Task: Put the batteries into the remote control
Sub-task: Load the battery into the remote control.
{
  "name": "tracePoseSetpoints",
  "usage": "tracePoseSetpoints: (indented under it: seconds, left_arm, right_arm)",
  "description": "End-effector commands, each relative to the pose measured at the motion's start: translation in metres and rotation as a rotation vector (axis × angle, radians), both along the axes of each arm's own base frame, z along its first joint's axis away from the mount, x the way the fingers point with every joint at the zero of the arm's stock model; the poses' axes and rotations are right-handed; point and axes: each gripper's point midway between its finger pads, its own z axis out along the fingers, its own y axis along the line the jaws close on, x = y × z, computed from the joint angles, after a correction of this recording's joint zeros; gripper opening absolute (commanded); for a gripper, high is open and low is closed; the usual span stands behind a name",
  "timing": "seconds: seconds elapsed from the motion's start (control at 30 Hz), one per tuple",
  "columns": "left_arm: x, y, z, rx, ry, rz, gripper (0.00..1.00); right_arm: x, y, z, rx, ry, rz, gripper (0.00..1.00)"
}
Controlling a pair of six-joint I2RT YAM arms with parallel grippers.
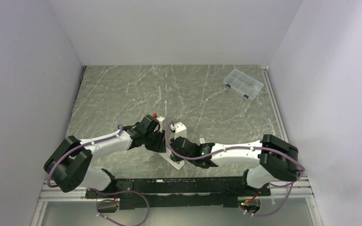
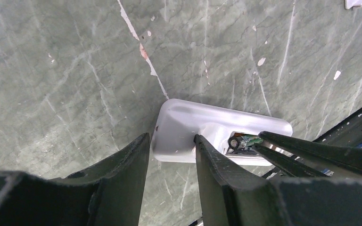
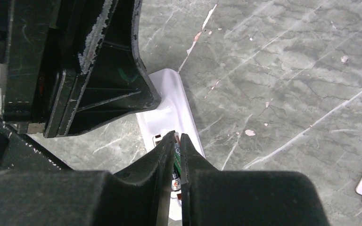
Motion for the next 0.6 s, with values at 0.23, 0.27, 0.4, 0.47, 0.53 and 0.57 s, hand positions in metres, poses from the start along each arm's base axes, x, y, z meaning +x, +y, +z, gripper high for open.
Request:
tracePoseSetpoints:
  seconds: [0.23,0.27,0.4,0.47,0.53,0.57]
  left_arm:
    - [-0.005,-0.005,-0.007,-0.004,0.018,-0.019,0.41]
    - [-0.005,-0.004,-0.007,-0.003,0.018,-0.018,0.41]
    - [-0.005,-0.005,-0.008,-0.002,0.017,-0.023,0.39]
    - [-0.005,-0.004,-0.008,0.0,0.019,-0.022,0.39]
    - [-0.005,-0.005,-0.009,0.0,0.02,-0.025,0.39]
    - [-0.005,-0.005,-0.009,0.001,0.021,-0.025,0.39]
  right_arm:
    - [-0.003,0.027,0.017,0.06,-0.017,0.083,0.13]
    - [-0.002,0.028,0.016,0.058,-0.017,0.084,0.13]
    - [-0.003,0.03,0.012,0.054,-0.018,0.096,0.13]
    - [-0.003,0.031,0.013,0.056,-0.018,0.103,0.13]
    - [-0.003,0.031,0.013,0.057,-0.02,0.105,0.13]
    - [-0.003,0.032,0.013,0.057,-0.022,0.106,0.13]
